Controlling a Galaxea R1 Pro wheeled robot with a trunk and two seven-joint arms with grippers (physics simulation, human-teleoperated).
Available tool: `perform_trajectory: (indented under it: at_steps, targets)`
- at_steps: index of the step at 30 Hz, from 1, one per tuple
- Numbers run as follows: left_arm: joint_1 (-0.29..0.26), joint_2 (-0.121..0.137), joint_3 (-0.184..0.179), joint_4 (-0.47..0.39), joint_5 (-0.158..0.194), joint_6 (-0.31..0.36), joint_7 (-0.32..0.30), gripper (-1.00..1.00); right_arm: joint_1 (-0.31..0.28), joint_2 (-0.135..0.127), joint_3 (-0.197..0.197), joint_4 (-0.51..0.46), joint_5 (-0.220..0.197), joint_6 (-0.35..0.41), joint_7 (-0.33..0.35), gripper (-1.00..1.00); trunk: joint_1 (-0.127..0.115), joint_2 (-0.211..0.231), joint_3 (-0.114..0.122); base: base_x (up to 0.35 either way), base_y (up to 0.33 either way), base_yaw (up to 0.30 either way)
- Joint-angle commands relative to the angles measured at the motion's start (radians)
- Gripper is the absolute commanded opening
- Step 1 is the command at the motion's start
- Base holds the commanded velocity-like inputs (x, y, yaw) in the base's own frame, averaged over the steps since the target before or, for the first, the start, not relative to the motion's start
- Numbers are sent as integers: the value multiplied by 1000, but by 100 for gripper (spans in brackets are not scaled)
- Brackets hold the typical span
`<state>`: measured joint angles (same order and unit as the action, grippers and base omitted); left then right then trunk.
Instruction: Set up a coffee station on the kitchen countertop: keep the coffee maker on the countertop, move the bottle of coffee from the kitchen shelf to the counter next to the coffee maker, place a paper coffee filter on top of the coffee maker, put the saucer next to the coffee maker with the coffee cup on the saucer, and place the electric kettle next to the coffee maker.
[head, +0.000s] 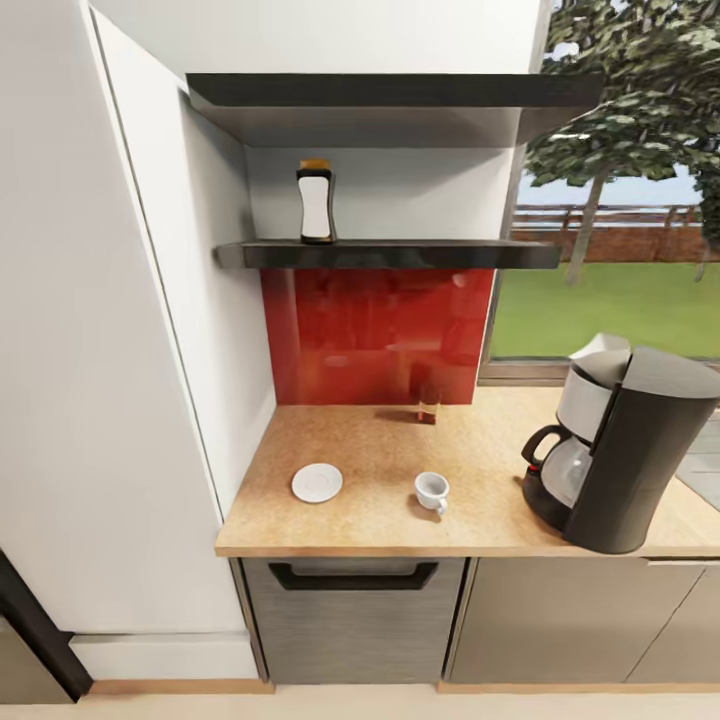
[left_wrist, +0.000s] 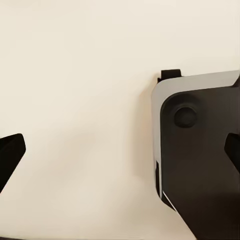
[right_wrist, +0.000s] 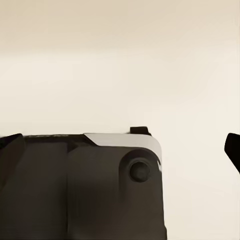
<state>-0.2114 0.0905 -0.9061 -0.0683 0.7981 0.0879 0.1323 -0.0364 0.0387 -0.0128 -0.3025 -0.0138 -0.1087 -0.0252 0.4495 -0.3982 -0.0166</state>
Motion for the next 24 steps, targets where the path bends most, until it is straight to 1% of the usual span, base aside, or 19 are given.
perform_trajectory:
  at_steps: [1,19,21,24]
  targets:
    - [0,1,-8,-4,7,6,7,100,0,0,-1,0,-2,-3,-2,100,1,-2,-2,0,0,268]
    - [11,1,-8,-5,8,-7,6,100,0,0,-1,2,-2,-3,-2,100,1,-2,-14,0,0,269]
    - [12,1,-9,-5,7,-8,7,100,0,0,0,2,-2,-4,-2,100,1,-2,-15,0,-56,250]
    - [12,-1,-10,-5,4,-8,8,100,0,0,0,3,-1,-3,0,100,1,-2,-15,0,-181,114]
